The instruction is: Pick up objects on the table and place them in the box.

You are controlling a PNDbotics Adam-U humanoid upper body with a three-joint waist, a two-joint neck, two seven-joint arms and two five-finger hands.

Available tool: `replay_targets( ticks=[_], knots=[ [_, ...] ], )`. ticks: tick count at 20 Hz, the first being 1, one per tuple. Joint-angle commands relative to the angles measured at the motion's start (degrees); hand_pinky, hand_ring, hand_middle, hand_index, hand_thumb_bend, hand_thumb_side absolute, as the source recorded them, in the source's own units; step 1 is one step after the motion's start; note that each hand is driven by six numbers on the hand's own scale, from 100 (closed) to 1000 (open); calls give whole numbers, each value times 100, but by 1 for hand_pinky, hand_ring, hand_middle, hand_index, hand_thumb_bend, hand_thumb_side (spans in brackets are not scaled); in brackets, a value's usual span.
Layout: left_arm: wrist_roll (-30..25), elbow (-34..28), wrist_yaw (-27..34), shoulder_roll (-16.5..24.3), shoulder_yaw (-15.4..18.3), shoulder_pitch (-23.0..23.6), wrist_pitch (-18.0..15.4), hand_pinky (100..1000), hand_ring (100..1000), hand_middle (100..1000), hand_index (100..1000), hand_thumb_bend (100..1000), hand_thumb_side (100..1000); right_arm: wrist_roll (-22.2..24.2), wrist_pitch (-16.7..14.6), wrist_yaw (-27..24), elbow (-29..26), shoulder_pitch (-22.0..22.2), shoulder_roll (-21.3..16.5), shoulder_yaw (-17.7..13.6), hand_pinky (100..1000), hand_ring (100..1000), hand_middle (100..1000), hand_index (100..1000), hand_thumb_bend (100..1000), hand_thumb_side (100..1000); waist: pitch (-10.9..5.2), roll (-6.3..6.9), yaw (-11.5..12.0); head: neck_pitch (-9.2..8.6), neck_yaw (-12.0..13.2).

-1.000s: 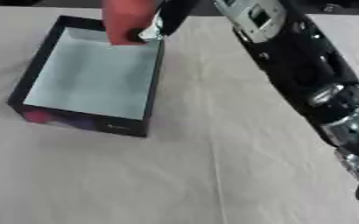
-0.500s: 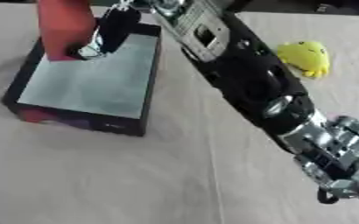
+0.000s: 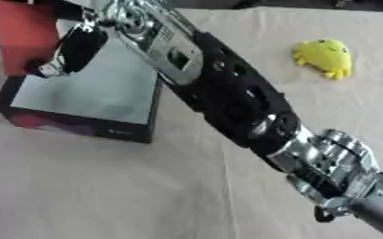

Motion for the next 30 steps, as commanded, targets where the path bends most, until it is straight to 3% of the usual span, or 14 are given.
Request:
replay_targets(
  ticks=[1, 4, 7, 8, 9, 10, 13, 16, 18, 22, 26, 30],
  knots=[
    [-50, -37, -40, 79, -7, -64, 1, 795, 739, 783, 837, 573, 667, -81, -15, 136, -5, -138, -8, -44, 836, 547, 533, 632, 304, 100, -79, 40, 20, -47, -27],
    [-60, -18, -68, 76, -5, -17, 27, 795, 738, 782, 834, 617, 599, -182, 16, 373, 162, -119, -21, -110, 836, 551, 537, 638, 322, 100, -70, 41, 29, -85, -38],
    [-26, 58, -62, 62, 27, 66, 62, 795, 737, 782, 835, 587, 640, -424, 29, 619, 234, -89, -46, -204, 836, 565, 552, 654, 341, 100, -57, 47, 20, -92, -46],
    [25, 98, -19, 55, 57, 108, 66, 794, 736, 782, 836, 625, 554, -489, 64, 666, 249, -71, -63, -227, 835, 572, 555, 656, 335, 100, -53, 48, 11, -98, -43],
    [96, 130, 29, 53, 104, 157, 53, 795, 737, 782, 833, 574, 617, -514, 113, 687, 289, -46, -77, -243, 834, 567, 554, 655, 323, 100, -50, 49, 1, -105, -35],
    [173, 142, 74, 48, 154, 193, 30, 794, 736, 782, 833, 546, 603, -537, 180, 693, 339, -23, -89, -265, 830, 562, 546, 650, 326, 100, -47, 51, -6, -111, -34],
    [472, 88, 169, 60, 344, 272, -86, 793, 733, 778, 833, 524, 663, -883, 483, 689, 456, 60, -101, -315, 832, 570, 555, 660, 321, 100, -35, 67, 1, -129, -50],
    [726, -48, 204, 146, 455, 326, -226, 795, 734, 778, 834, 521, 681, -800, 530, 758, 719, 108, -90, -301, 841, 585, 571, 673, 323, 100, -28, 89, 21, -140, -71],
    [809, -192, 196, 208, 489, 349, -299, 796, 735, 779, 835, 528, 682, -632, 439, 767, 928, 141, -74, -333, 868, 659, 645, 743, 412, 100, -25, 101, 33, -147, -83],
    [870, -477, 145, 285, 507, 390, -350, 797, 736, 780, 836, 543, 675, -306, -20, 887, 1152, 182, -83, -431, 932, 844, 821, 884, 609, 420, -26, 110, 36, -148, -70],
    [879, -590, 141, 289, 499, 400, -327, 798, 736, 779, 836, 546, 672, -325, -273, 1176, 1196, 175, -117, -536, 956, 885, 861, 915, 620, 484, -28, 116, 29, -136, -64],
    [881, -628, 124, 282, 498, 412, -311, 798, 736, 779, 837, 554, 668, -516, -254, 1270, 1190, 168, -143, -603, 957, 883, 858, 918, 634, 484, -25, 123, 14, -137, -52]
  ],
)
